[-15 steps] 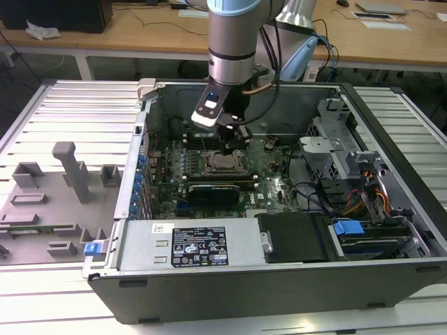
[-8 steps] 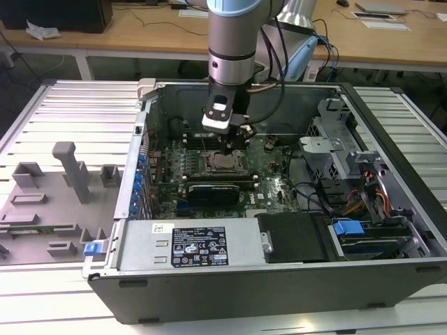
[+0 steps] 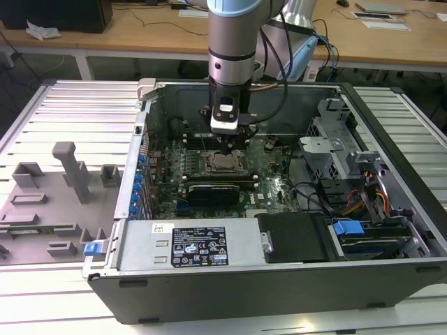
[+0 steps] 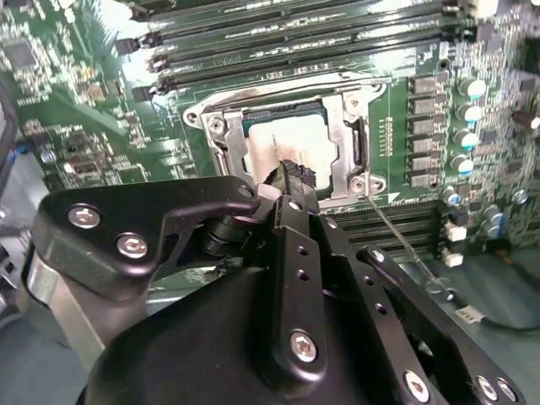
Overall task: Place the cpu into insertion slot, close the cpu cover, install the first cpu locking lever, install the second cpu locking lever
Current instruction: 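Close the cpu cover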
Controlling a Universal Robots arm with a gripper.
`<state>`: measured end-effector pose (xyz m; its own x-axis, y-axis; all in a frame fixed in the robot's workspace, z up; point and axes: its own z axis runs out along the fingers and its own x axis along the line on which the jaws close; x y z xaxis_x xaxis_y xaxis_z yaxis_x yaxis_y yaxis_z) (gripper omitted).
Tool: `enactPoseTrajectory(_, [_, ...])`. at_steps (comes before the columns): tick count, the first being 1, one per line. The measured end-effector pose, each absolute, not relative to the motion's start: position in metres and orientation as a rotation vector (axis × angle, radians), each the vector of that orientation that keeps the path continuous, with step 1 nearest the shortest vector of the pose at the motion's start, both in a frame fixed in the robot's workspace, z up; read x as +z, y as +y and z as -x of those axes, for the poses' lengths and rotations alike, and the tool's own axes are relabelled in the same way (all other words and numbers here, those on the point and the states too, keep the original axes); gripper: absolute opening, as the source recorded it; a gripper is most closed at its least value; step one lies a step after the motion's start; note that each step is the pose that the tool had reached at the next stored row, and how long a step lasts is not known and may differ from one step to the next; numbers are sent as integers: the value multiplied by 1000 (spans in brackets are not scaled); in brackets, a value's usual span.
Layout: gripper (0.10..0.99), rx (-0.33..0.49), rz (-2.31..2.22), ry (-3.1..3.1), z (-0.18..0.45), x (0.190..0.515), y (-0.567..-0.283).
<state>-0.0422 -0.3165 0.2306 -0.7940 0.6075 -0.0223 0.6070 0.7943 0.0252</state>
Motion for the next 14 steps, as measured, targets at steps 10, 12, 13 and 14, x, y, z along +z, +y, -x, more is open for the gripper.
enactPoseTrajectory(10, [106,31,-627,3051,42,231,-317])
enactPoseTrajectory(12, [106,32,-564,3064,42,231,-317])
enactPoseTrajectory(13, [106,33,-529,3070,42,231,-317])
enactPoseTrajectory(14, [106,33,-500,3075,42,231,-317])
